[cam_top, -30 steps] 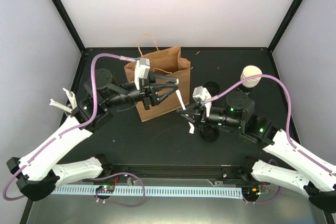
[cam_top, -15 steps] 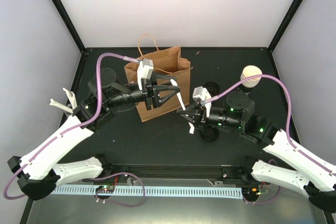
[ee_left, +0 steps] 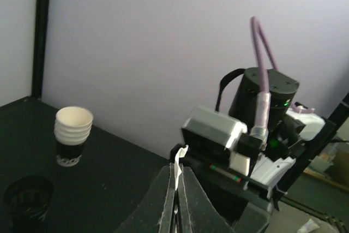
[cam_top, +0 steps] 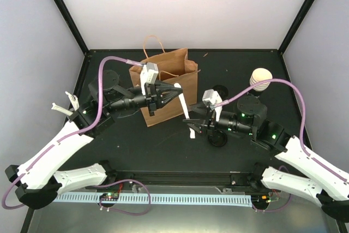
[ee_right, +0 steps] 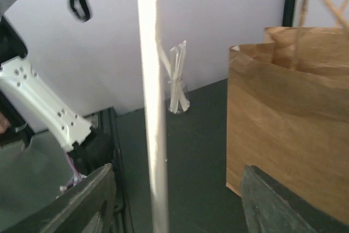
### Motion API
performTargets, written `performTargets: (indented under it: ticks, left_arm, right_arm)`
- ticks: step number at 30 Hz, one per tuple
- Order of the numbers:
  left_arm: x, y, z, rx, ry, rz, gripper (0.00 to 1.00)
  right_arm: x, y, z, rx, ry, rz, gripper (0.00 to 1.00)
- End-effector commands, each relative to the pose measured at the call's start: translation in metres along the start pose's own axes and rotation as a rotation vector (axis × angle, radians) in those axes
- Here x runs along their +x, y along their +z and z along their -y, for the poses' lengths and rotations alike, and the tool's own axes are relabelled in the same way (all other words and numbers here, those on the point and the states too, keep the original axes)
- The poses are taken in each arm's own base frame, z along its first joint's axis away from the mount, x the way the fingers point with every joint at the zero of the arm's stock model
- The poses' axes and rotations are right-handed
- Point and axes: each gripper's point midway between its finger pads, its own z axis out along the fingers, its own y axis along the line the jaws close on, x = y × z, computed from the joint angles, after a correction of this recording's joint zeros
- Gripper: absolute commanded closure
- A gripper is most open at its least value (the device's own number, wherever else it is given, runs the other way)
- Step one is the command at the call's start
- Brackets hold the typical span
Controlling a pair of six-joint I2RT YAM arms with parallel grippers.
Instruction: Pack the takeout coffee
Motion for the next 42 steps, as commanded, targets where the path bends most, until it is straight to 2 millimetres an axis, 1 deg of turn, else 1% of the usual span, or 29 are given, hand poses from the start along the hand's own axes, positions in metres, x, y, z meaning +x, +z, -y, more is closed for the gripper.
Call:
performTargets:
  ticks: [1, 3, 4, 5, 6, 7, 8, 11, 14, 16, 19, 22, 24, 27, 31, 35, 38, 42]
  left_arm:
    - [-0.006, -0.029, -0.004, -0.17, 0.047, -0.078, 0.98]
    - [0.005, -0.051, -0.019, -0.321, 0.023, -0.164, 0.99]
    - [0.014, -0.064, -0.03, -0.415, 0.006, -0.21, 0.98]
    - [0.026, -0.079, -0.042, -0.513, -0.008, -0.266, 0.98]
    - [0.029, -0.096, -0.051, -0.609, -0.007, -0.297, 0.98]
    - [0.037, -0.116, -0.061, -0.714, -0.011, -0.338, 0.99]
    - [0.039, -0.134, -0.072, -0.821, 0.003, -0.346, 0.98]
    - [0.032, -0.191, -0.094, -1.111, 0.077, -0.281, 0.99]
    - [0.016, -0.25, -0.109, -1.419, 0.145, -0.116, 0.98]
    - [0.008, -0.275, -0.11, -1.522, 0.18, -0.009, 0.98]
    - [0.002, -0.301, -0.108, -1.638, 0.234, 0.095, 0.98]
    - [0.001, -0.322, -0.109, -1.766, 0.27, 0.118, 0.98]
    - [0.003, -0.33, -0.112, -1.827, 0.281, 0.1, 0.99]
    - [0.01, -0.334, -0.124, -1.87, 0.28, 0.069, 0.99]
    - [0.017, -0.341, -0.144, -1.873, 0.222, 0.074, 0.99]
    - [0.016, -0.347, -0.158, -1.874, 0.185, 0.078, 0.98]
    - [0.017, -0.353, -0.17, -1.902, 0.198, 0.093, 0.98]
    - [0.015, -0.354, -0.186, -1.925, 0.223, 0.109, 0.98]
  right_arm:
    - [-0.006, -0.019, 0.013, 0.119, -0.032, 0.056, 0.3]
    - [-0.002, -0.027, 0.018, 0.161, -0.044, 0.079, 0.23]
    - [0.001, -0.03, 0.02, 0.173, -0.05, 0.087, 0.21]
    - [0.002, -0.034, 0.02, 0.183, -0.057, 0.097, 0.21]
    - [0.004, -0.037, 0.021, 0.192, -0.059, 0.101, 0.2]
    - [0.005, -0.039, 0.021, 0.198, -0.061, 0.106, 0.2]
    - [0.006, -0.042, 0.021, 0.202, -0.063, 0.111, 0.2]
    - [0.005, -0.046, 0.018, 0.194, -0.069, 0.121, 0.2]
    - [0.002, -0.05, 0.014, 0.18, -0.073, 0.131, 0.2]
    - [0.0, -0.054, 0.011, 0.173, -0.073, 0.138, 0.2]
    - [0.0, -0.06, 0.009, 0.17, -0.075, 0.15, 0.19]
    - [0.002, -0.066, 0.007, 0.169, -0.078, 0.163, 0.19]
    - [0.003, -0.068, 0.006, 0.169, -0.086, 0.165, 0.19]
    - [0.004, -0.072, 0.004, 0.169, -0.102, 0.167, 0.19]
    - [0.004, -0.075, 0.002, 0.168, -0.124, 0.163, 0.19]
    - [0.003, -0.078, -0.001, 0.158, -0.131, 0.162, 0.19]
    - [0.002, -0.08, -0.003, 0.151, -0.135, 0.165, 0.19]
    - [0.002, -0.083, -0.003, 0.161, -0.146, 0.171, 0.19]
